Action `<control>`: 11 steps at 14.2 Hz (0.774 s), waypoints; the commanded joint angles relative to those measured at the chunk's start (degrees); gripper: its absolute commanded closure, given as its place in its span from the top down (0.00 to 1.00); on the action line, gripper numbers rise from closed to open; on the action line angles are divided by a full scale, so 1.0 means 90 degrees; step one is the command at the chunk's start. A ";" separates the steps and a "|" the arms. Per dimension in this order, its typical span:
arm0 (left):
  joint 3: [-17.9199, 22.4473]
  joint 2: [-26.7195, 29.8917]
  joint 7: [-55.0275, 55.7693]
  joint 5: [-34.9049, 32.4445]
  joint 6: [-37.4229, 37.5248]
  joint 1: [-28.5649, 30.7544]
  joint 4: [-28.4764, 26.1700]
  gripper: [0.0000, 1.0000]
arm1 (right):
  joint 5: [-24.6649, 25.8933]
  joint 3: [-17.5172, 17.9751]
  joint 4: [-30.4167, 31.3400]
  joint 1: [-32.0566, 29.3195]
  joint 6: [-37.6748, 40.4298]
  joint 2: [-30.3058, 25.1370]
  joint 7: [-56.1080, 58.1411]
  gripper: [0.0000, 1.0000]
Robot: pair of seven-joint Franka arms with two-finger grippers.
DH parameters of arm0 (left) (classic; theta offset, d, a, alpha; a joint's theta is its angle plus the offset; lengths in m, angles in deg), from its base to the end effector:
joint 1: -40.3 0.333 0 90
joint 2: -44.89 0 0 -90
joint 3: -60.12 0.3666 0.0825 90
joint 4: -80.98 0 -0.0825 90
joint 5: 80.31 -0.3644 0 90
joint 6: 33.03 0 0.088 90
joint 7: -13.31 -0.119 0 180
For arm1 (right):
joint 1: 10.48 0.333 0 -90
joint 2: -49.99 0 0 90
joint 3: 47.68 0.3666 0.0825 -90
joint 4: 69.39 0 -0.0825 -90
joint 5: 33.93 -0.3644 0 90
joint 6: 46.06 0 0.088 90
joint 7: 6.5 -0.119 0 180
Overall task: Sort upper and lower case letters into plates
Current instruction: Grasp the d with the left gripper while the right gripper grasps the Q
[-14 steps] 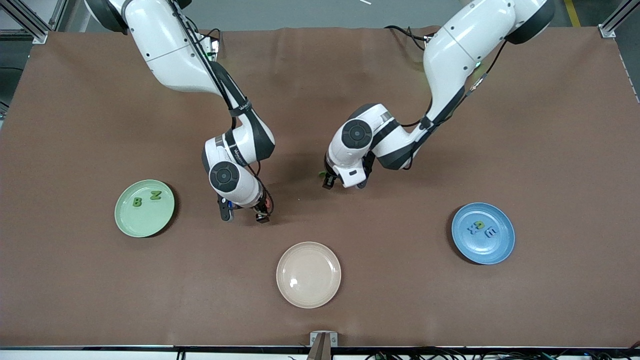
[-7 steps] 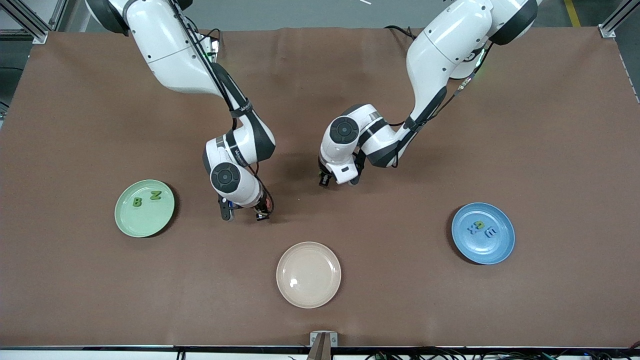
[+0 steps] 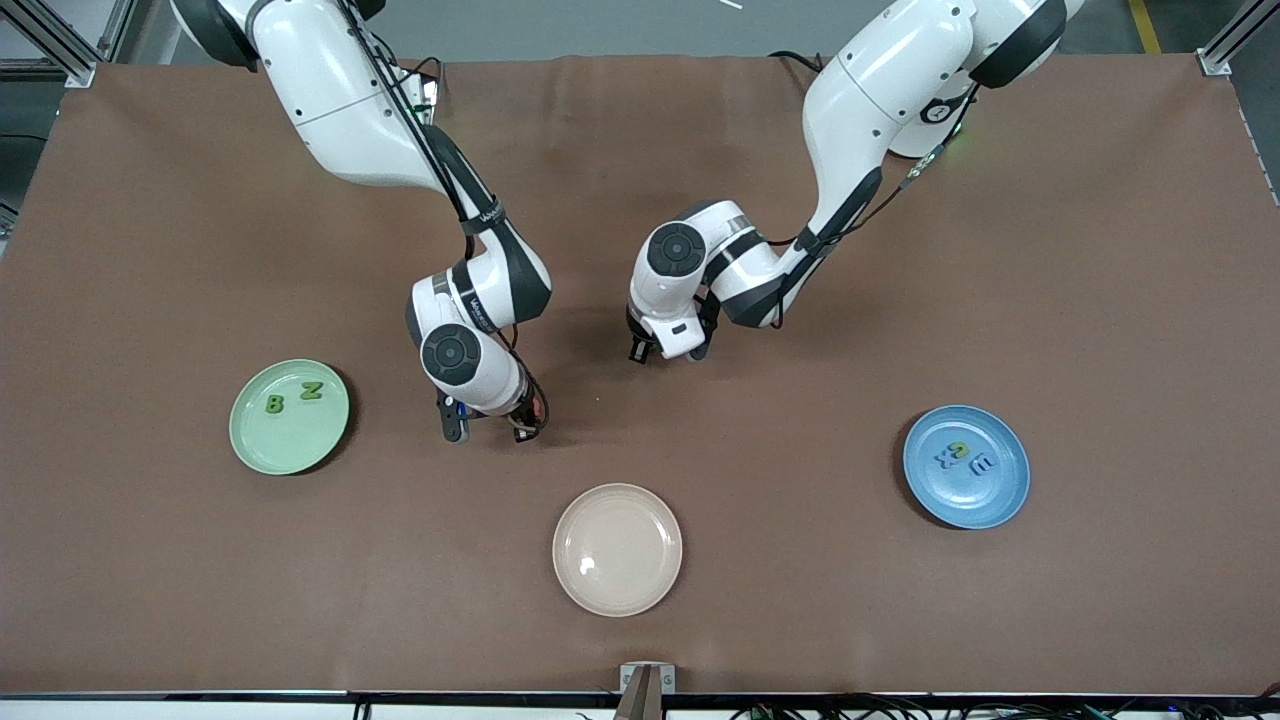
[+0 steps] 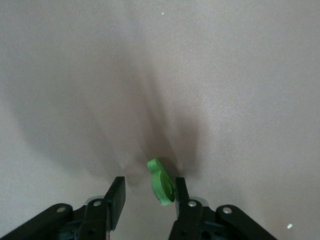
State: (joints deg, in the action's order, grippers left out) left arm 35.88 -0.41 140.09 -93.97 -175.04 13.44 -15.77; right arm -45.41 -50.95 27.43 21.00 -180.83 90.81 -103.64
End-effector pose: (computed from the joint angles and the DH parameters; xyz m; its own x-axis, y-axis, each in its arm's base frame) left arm 0.4767 -0.5169 0.2140 0.2998 0.9405 -0.1596 0.9519 -0.3059 -0.0146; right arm 0.6041 0.3353 0.2203 0.2300 -0.9690 -0.0902 -0.9695 -0.2362 0.0652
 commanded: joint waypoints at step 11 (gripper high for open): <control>0.0105 0.0921 -0.2589 -0.0514 0.1560 0.1332 0.0507 0.01 | -0.0112 -0.0046 -0.0054 -0.0030 0.0092 -0.0111 0.0100 0.07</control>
State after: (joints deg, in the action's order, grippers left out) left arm 37.05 5.51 122.60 -97.87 -163.05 22.52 -10.37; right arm -45.41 -51.07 27.12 21.02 -180.89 90.80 -103.46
